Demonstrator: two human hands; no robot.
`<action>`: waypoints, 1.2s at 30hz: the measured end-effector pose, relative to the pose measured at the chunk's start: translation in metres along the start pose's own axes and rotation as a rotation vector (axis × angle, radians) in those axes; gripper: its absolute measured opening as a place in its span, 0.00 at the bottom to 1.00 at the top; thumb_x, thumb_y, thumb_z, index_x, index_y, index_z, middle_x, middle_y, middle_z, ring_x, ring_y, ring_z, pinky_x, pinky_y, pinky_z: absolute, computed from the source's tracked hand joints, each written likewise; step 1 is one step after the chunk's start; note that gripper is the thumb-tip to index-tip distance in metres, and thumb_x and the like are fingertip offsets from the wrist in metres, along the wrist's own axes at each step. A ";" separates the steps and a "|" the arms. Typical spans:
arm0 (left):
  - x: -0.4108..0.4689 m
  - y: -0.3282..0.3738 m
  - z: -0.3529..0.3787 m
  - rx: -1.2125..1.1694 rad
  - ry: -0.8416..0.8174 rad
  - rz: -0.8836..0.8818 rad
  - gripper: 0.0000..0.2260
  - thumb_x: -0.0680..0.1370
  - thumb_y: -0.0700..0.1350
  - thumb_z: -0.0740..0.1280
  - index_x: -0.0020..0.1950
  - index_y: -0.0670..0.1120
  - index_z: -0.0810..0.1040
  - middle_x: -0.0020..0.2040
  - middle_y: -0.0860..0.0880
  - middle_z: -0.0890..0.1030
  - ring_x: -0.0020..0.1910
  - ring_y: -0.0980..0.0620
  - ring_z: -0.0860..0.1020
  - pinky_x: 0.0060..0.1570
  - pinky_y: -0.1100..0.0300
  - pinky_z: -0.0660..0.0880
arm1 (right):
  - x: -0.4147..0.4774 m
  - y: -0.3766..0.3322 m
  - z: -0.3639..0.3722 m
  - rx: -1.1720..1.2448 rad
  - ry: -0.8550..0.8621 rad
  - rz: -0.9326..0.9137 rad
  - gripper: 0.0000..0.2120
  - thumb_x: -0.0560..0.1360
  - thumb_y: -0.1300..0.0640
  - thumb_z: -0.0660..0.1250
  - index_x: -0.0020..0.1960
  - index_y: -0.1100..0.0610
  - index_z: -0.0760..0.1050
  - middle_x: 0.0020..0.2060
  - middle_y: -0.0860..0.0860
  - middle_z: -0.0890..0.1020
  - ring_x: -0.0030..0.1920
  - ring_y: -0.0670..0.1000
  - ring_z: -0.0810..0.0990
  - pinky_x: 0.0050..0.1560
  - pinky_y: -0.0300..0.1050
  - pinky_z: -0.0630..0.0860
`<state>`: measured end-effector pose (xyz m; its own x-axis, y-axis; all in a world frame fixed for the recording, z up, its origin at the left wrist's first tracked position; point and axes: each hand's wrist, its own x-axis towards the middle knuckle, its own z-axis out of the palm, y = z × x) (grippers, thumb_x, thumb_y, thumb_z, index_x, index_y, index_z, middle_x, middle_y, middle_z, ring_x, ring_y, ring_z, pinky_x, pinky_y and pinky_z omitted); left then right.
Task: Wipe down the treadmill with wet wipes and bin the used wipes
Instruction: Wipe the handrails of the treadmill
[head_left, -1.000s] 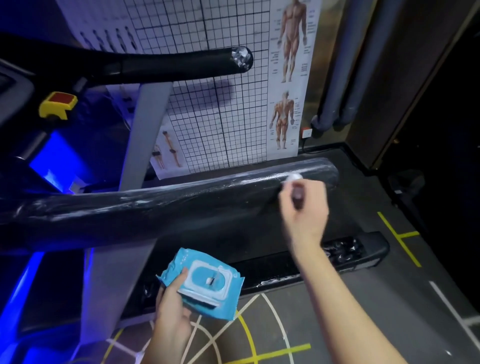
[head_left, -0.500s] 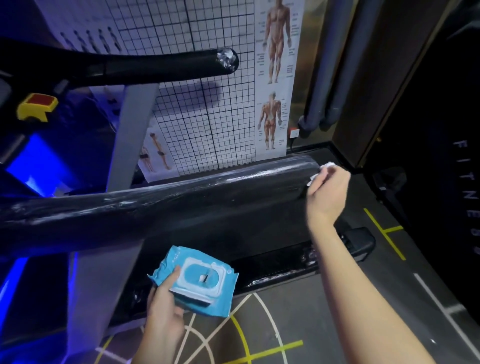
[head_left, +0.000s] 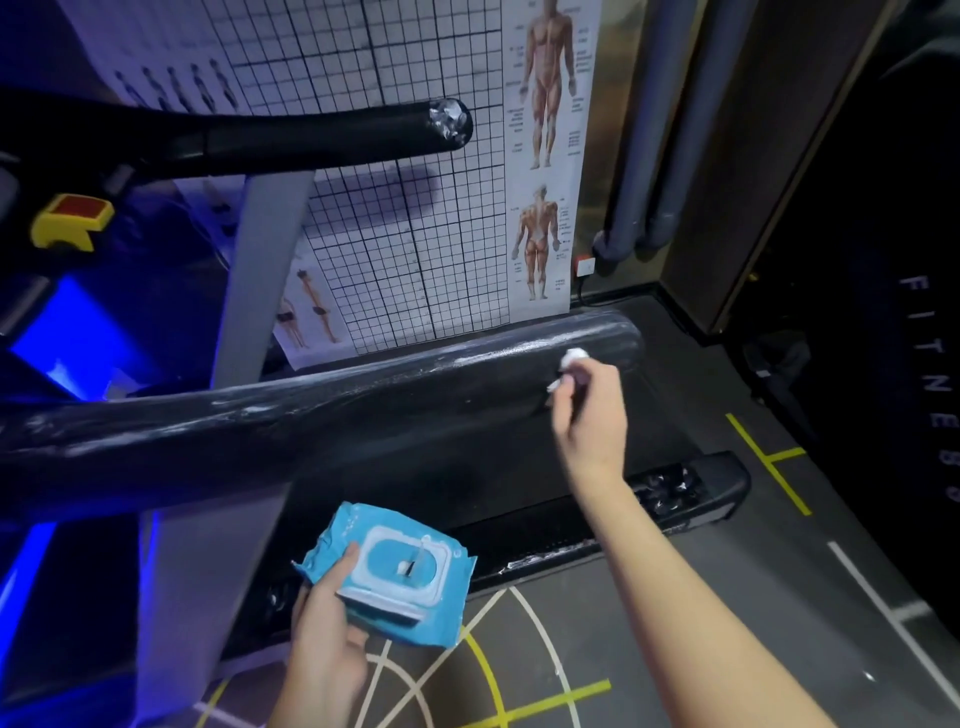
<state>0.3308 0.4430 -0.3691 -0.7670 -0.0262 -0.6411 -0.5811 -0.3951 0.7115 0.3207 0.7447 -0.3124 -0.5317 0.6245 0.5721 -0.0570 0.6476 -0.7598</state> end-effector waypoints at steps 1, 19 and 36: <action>-0.001 0.002 -0.001 -0.006 -0.017 -0.008 0.20 0.79 0.46 0.72 0.69 0.42 0.81 0.62 0.38 0.85 0.60 0.34 0.83 0.56 0.43 0.79 | 0.006 0.006 -0.005 0.039 0.081 0.080 0.10 0.80 0.59 0.60 0.57 0.46 0.72 0.48 0.51 0.79 0.45 0.49 0.81 0.52 0.41 0.76; -0.004 -0.003 -0.008 -0.040 -0.031 -0.007 0.13 0.82 0.44 0.69 0.65 0.43 0.82 0.57 0.40 0.87 0.45 0.42 0.87 0.42 0.50 0.79 | -0.067 -0.079 0.053 -0.097 -0.263 -0.420 0.12 0.74 0.59 0.67 0.57 0.53 0.75 0.47 0.53 0.79 0.43 0.56 0.76 0.41 0.50 0.75; -0.006 0.013 -0.039 -0.205 0.102 -0.004 0.17 0.82 0.43 0.68 0.71 0.40 0.79 0.55 0.40 0.87 0.43 0.42 0.86 0.35 0.52 0.82 | -0.058 -0.074 0.032 0.058 -0.163 -0.140 0.11 0.77 0.63 0.66 0.54 0.49 0.75 0.46 0.50 0.79 0.47 0.51 0.78 0.52 0.45 0.75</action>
<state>0.3380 0.4023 -0.3669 -0.7276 -0.1130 -0.6766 -0.5083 -0.5735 0.6424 0.3290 0.6466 -0.2995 -0.6443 0.4487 0.6193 -0.1858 0.6937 -0.6959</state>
